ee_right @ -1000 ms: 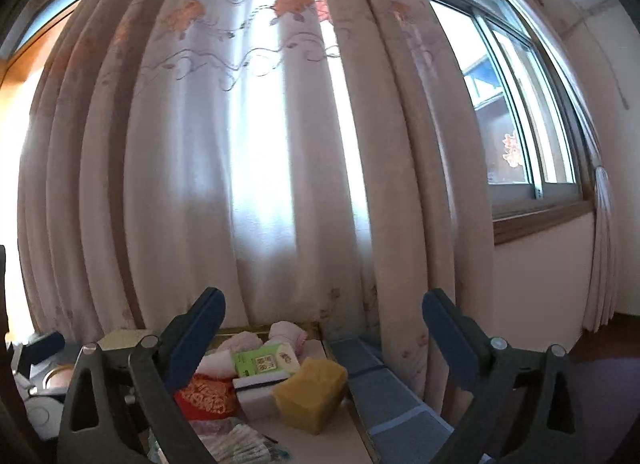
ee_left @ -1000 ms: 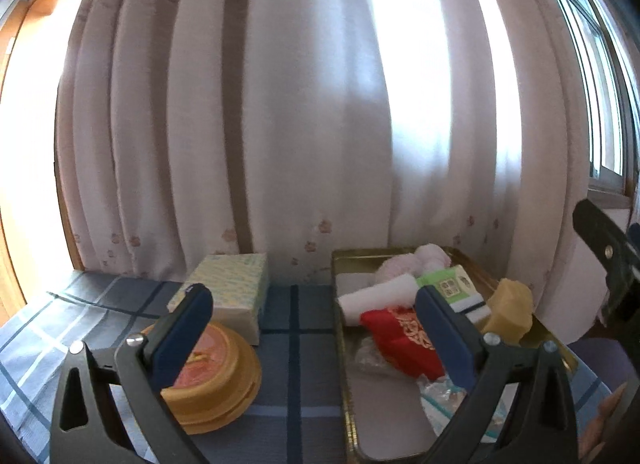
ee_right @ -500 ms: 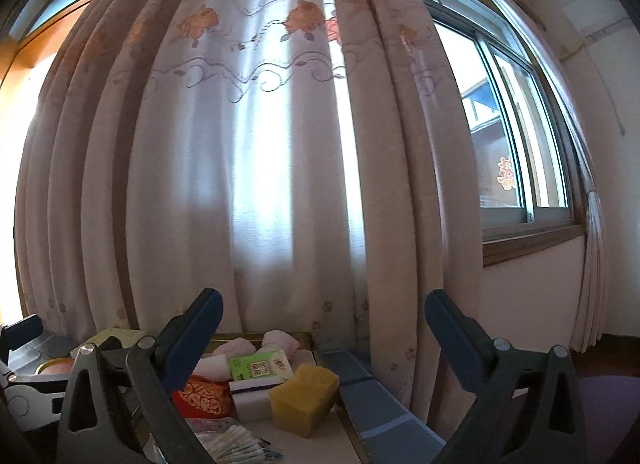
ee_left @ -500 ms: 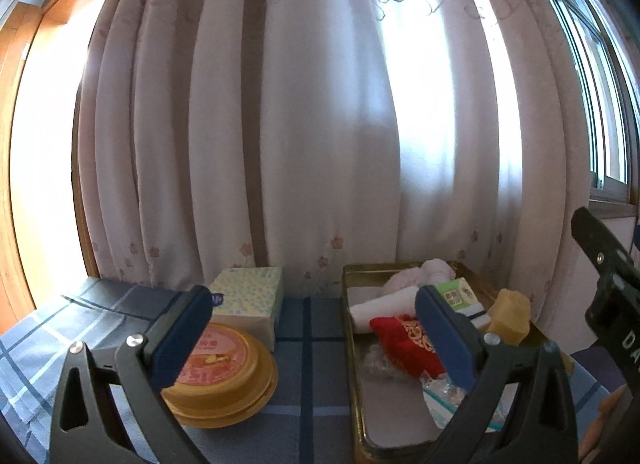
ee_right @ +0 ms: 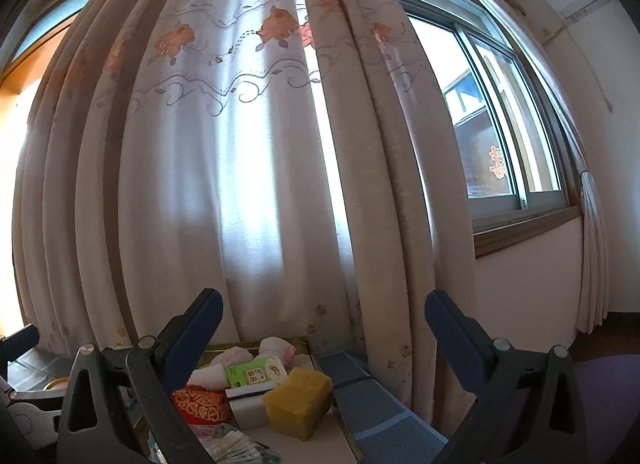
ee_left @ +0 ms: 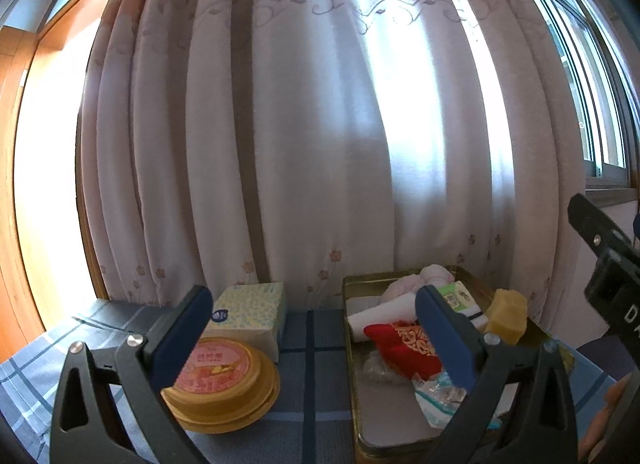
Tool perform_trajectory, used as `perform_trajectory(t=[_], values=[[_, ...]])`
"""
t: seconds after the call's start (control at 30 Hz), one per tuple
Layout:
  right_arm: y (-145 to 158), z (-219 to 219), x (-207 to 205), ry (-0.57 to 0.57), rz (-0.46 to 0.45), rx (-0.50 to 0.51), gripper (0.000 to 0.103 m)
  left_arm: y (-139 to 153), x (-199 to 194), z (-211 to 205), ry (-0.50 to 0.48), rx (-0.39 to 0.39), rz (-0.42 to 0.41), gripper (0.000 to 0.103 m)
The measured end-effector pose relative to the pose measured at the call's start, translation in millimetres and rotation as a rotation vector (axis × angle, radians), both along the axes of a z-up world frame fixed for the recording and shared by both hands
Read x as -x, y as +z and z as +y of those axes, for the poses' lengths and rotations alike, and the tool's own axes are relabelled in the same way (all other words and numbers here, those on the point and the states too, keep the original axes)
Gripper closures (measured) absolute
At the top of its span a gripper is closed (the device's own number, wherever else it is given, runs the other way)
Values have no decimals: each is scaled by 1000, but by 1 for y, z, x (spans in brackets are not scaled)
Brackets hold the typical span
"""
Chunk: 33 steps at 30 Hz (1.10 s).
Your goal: Organize soft objects
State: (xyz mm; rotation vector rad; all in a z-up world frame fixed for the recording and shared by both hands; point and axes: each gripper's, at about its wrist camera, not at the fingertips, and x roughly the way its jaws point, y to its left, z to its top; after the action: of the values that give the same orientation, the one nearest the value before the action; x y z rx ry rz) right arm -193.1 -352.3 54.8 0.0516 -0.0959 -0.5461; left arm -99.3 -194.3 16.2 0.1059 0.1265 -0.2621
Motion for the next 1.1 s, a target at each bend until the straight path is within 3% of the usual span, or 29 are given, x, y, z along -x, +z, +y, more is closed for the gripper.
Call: perform_trajectory(t=[1.1], values=[[1, 8, -5, 4, 20, 39, 1, -2, -7, 2, 11, 6, 44, 0]])
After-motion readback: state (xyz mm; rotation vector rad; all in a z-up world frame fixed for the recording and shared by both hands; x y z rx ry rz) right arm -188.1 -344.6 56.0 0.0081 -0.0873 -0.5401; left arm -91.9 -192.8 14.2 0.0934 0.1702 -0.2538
